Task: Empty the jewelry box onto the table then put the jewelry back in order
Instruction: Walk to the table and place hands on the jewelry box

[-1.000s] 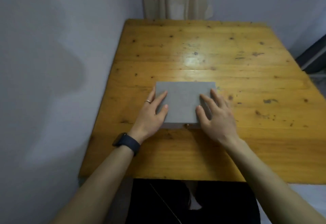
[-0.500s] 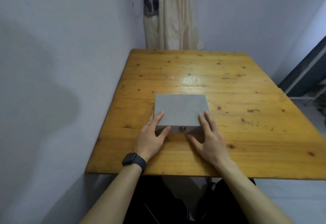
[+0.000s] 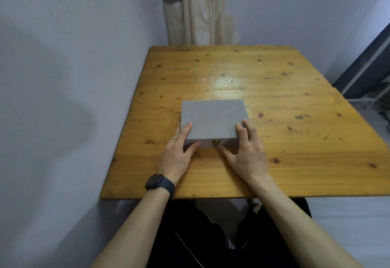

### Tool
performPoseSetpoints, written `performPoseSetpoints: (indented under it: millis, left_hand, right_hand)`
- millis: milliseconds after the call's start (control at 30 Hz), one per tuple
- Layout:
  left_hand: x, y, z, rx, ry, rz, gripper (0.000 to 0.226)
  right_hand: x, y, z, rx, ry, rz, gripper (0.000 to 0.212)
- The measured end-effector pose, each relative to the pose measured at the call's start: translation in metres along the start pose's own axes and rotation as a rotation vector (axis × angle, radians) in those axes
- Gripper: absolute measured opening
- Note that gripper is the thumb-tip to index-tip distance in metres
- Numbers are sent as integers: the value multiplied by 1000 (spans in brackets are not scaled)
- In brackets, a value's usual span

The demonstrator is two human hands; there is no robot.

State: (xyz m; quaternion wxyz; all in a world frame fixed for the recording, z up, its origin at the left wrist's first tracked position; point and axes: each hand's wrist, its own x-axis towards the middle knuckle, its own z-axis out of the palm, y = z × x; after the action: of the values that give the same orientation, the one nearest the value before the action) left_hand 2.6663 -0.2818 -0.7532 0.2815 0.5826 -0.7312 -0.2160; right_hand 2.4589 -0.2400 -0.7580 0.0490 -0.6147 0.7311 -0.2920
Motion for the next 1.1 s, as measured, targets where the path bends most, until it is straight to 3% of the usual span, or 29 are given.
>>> performPoseSetpoints:
  millis: [633, 867, 1100]
  left_hand:
    - [1, -2, 1, 33, 16, -5, 62]
    - [0, 2, -1, 48, 14, -6, 65]
    - [11, 11, -13, 62, 8, 34, 66]
  right_hand:
    - [2, 3, -4, 39, 43, 19, 81]
    - [6, -4, -13, 240, 69, 145, 67]
    - [2, 13, -14, 327, -25, 220, 105]
